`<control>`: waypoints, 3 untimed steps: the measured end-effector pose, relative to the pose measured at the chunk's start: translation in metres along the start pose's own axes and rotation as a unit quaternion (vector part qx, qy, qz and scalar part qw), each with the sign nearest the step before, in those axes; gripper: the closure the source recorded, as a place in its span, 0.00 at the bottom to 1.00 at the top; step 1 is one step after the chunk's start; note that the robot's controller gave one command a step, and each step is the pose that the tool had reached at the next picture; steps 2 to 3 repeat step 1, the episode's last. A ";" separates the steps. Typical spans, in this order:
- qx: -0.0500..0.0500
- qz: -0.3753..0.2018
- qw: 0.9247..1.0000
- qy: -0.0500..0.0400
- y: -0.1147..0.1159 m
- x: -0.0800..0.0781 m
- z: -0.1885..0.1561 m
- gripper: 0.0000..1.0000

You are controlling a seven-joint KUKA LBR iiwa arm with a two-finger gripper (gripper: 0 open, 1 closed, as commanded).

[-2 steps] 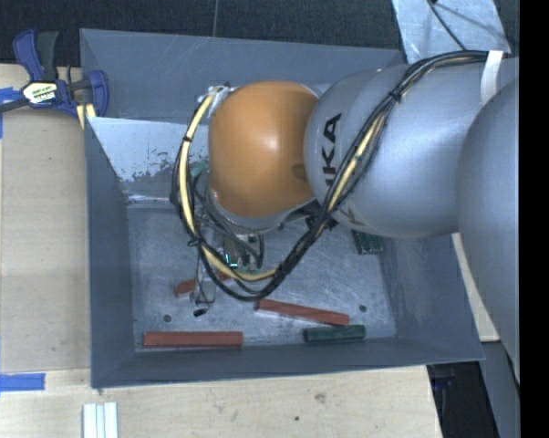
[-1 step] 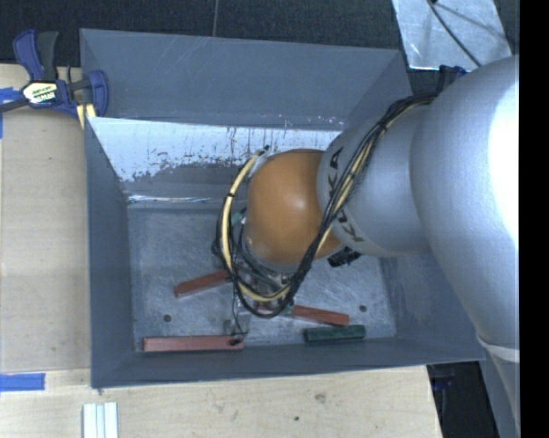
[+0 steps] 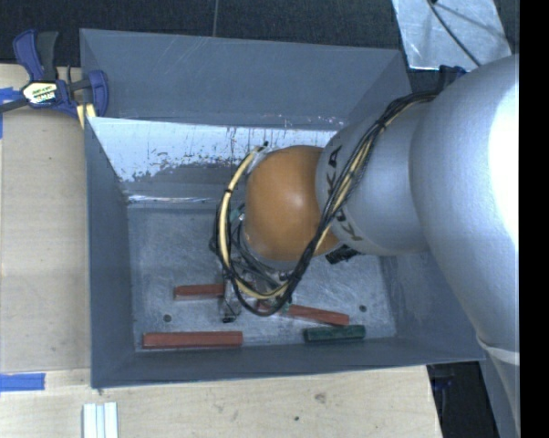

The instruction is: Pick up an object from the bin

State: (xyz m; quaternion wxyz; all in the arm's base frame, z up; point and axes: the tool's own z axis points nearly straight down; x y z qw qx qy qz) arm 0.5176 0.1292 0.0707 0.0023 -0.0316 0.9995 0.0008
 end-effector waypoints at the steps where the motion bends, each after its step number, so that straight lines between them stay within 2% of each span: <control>1: 0.000 -0.047 0.999 -0.004 0.002 -0.060 -0.143 1.00; 3: 0.000 -0.047 0.999 -0.004 0.002 -0.060 -0.143 1.00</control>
Offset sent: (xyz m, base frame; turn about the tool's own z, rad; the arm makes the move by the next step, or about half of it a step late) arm 0.0551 0.0059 0.1374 -0.0938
